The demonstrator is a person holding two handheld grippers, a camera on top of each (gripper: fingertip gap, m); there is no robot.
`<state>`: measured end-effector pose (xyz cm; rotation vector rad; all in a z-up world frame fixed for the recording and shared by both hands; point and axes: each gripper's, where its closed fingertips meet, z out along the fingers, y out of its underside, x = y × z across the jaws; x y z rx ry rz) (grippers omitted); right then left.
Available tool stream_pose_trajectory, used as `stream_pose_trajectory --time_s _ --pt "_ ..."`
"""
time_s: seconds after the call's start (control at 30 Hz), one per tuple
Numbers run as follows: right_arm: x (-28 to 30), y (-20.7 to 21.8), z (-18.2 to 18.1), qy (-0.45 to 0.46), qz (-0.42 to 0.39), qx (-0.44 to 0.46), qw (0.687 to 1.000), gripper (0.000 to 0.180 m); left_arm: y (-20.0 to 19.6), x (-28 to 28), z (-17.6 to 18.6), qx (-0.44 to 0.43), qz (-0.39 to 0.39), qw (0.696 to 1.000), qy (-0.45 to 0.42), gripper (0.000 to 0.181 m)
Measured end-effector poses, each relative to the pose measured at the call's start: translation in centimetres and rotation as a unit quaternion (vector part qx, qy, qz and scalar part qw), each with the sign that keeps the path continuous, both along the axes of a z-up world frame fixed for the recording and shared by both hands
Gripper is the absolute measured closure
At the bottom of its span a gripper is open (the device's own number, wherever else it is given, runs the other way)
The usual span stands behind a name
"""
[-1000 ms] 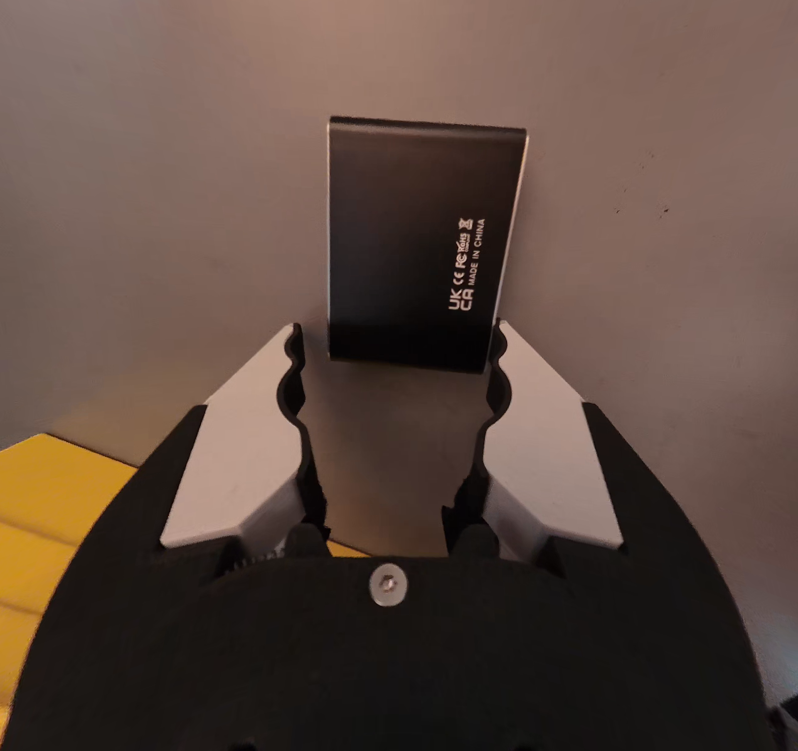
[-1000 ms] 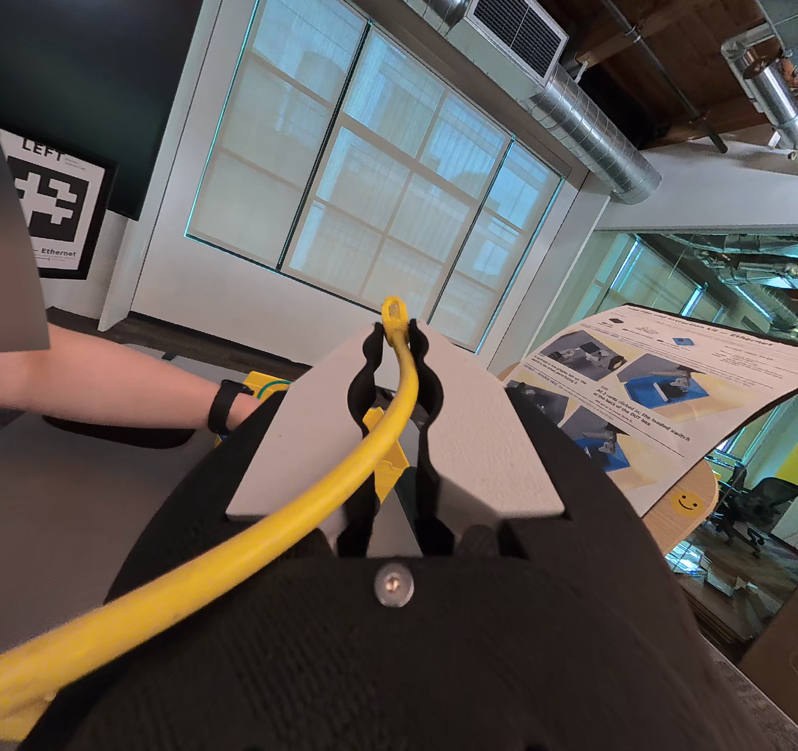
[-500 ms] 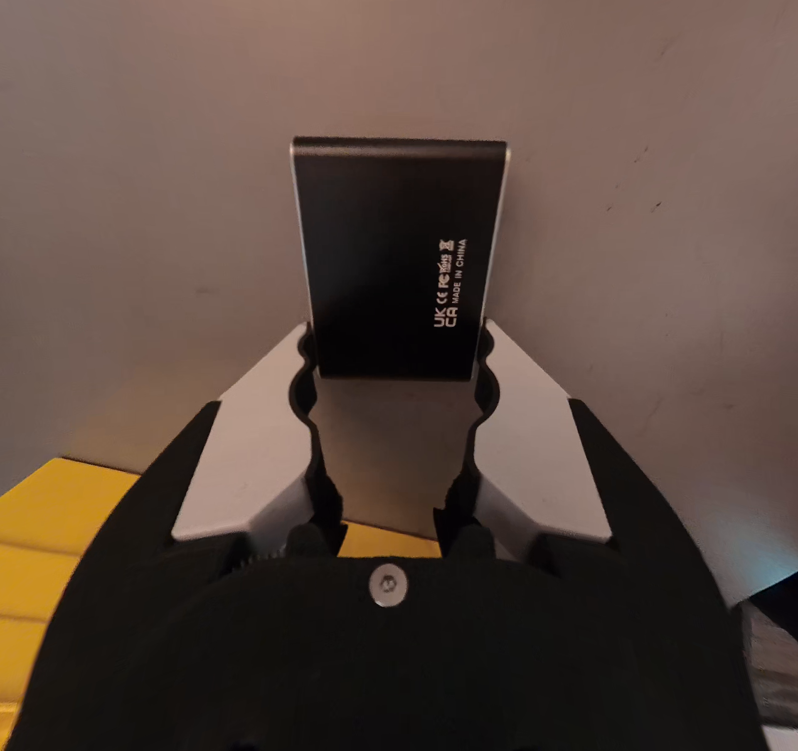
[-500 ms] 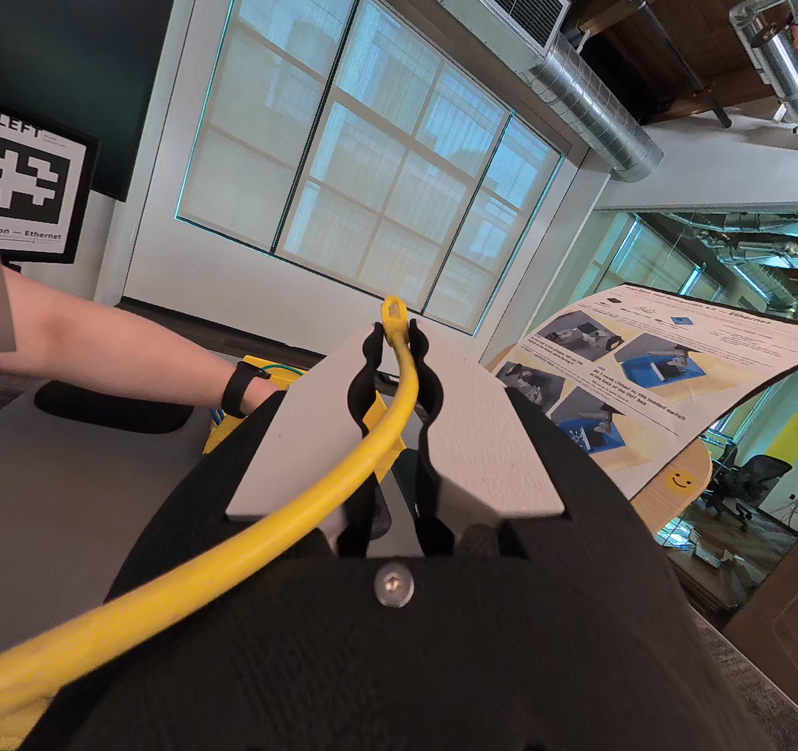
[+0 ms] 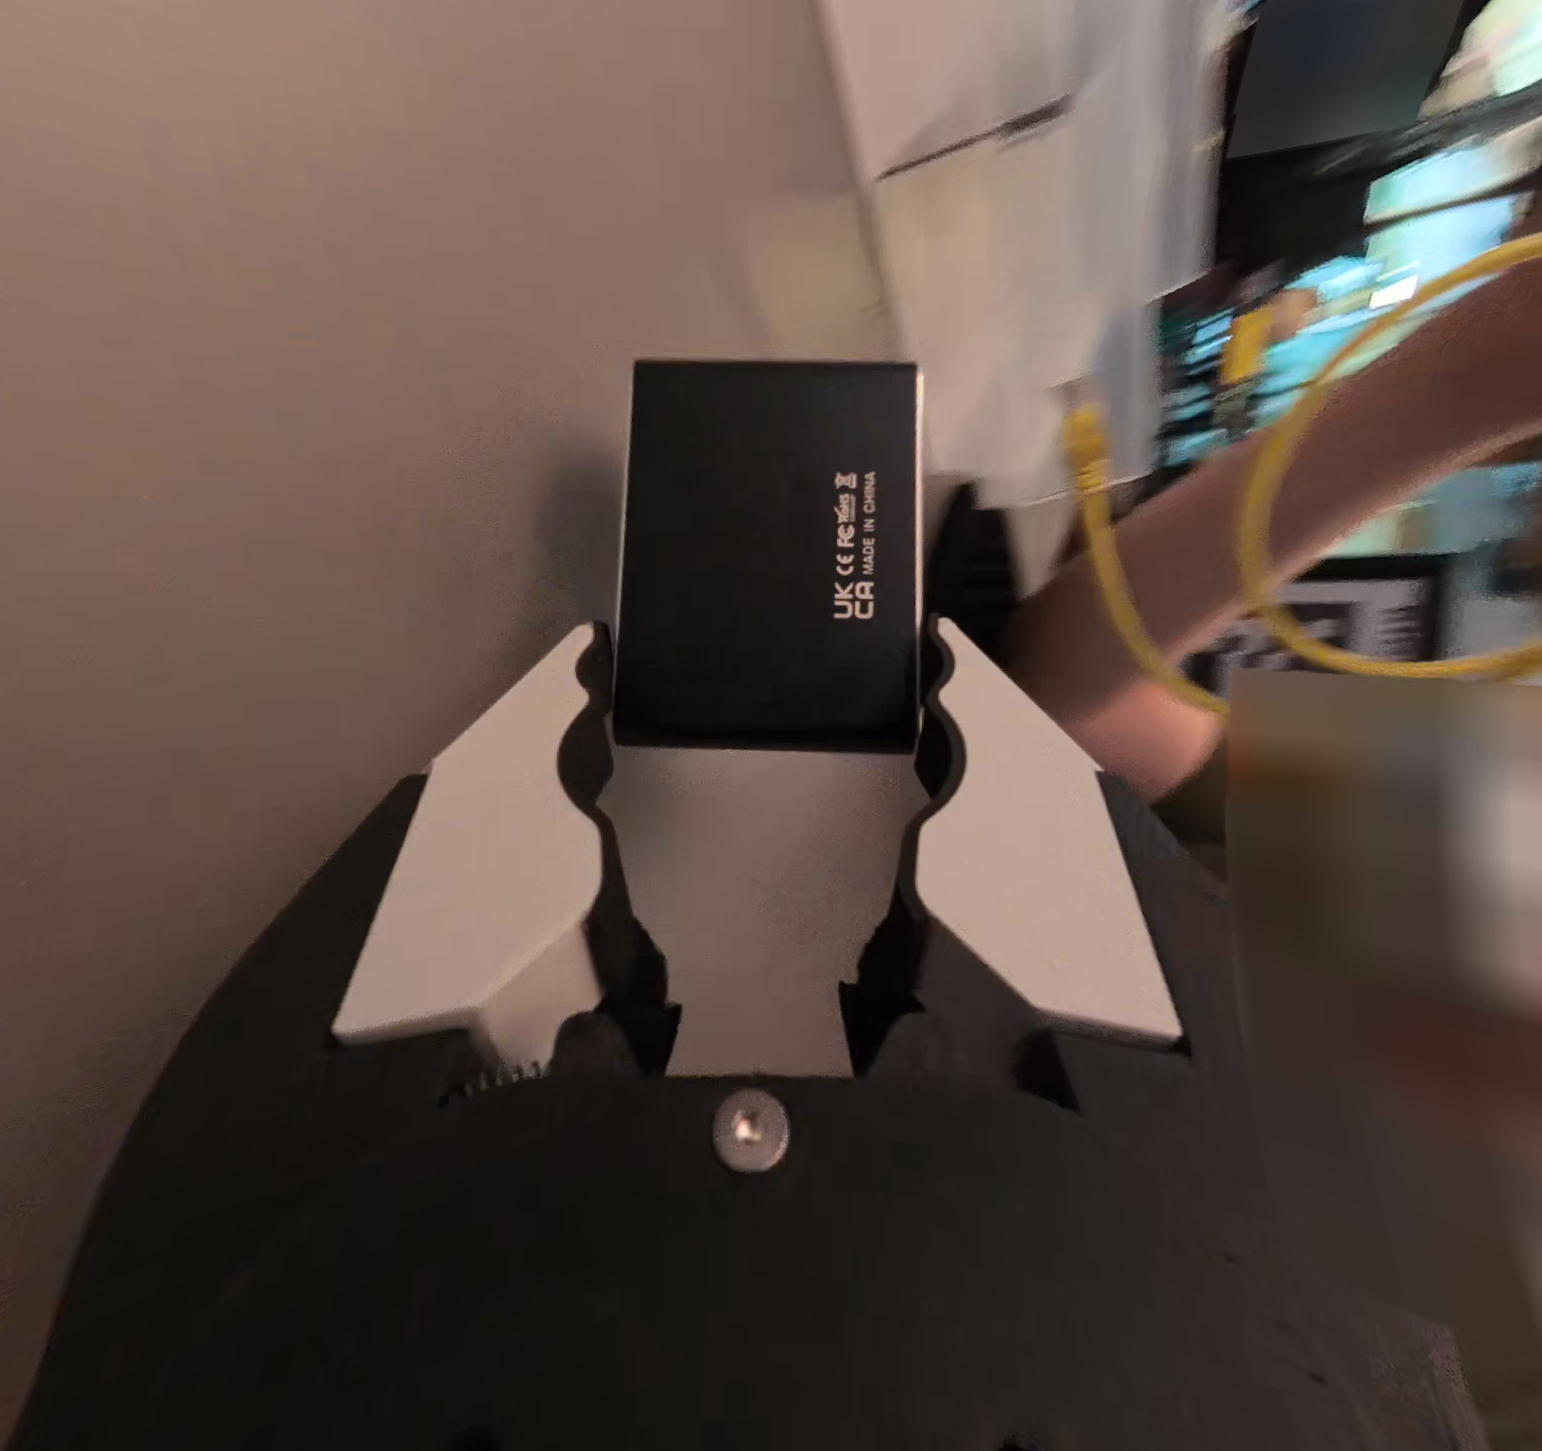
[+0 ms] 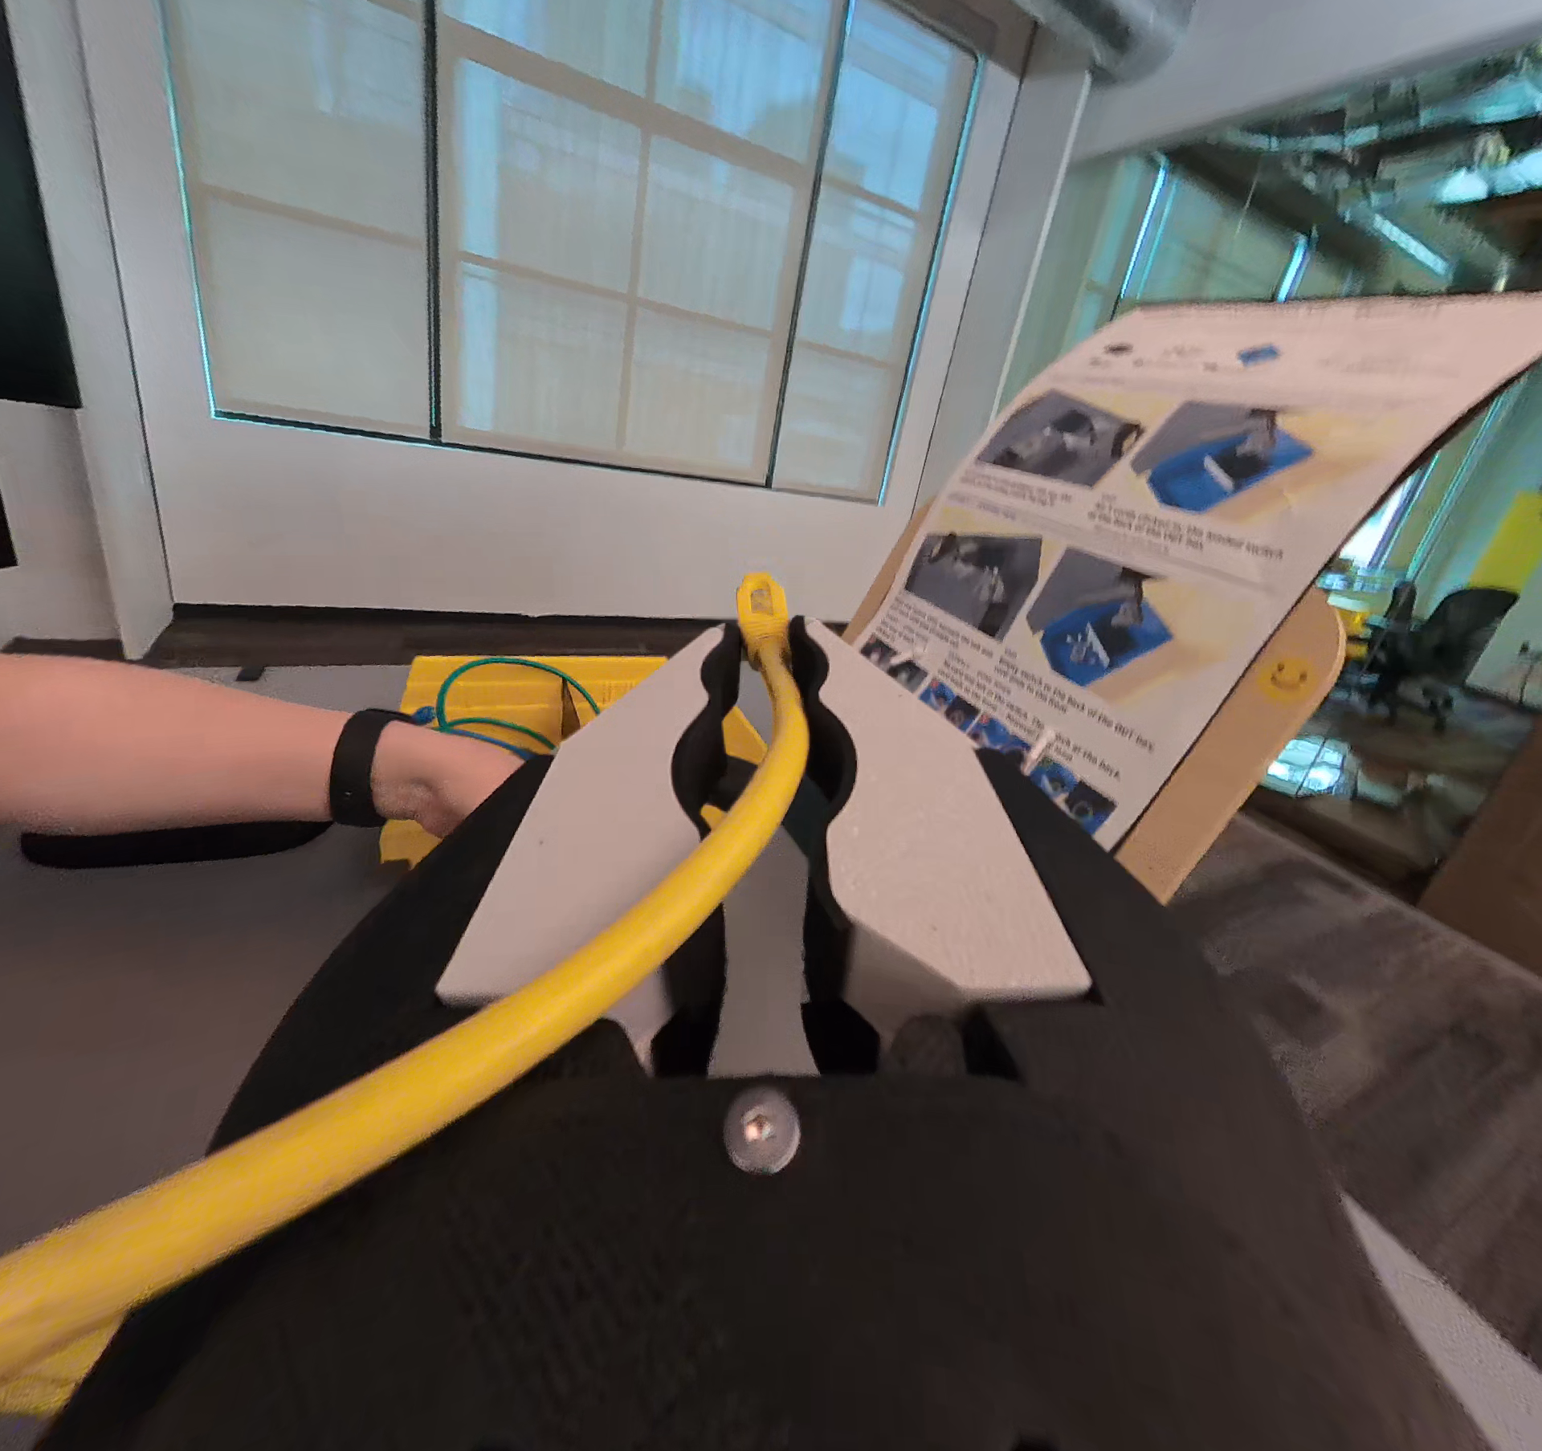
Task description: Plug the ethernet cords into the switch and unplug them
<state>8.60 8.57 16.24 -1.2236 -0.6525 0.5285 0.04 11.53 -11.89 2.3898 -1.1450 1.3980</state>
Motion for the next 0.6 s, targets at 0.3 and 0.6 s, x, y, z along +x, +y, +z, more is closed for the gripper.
stream_pose_trajectory --time_s 0.3,0.6 --pt "-0.2 2.2 -2.0 0.013 -0.003 -0.073 0.997 0.168 -2.2 2.1 8.8 -0.130 0.077 0.954 -0.259 0.108" --pt "-1.4 2.0 -1.9 0.004 0.009 -0.075 0.997 0.168 0.9 -0.2 16.0 -0.134 0.160 0.886 -0.413 0.109"
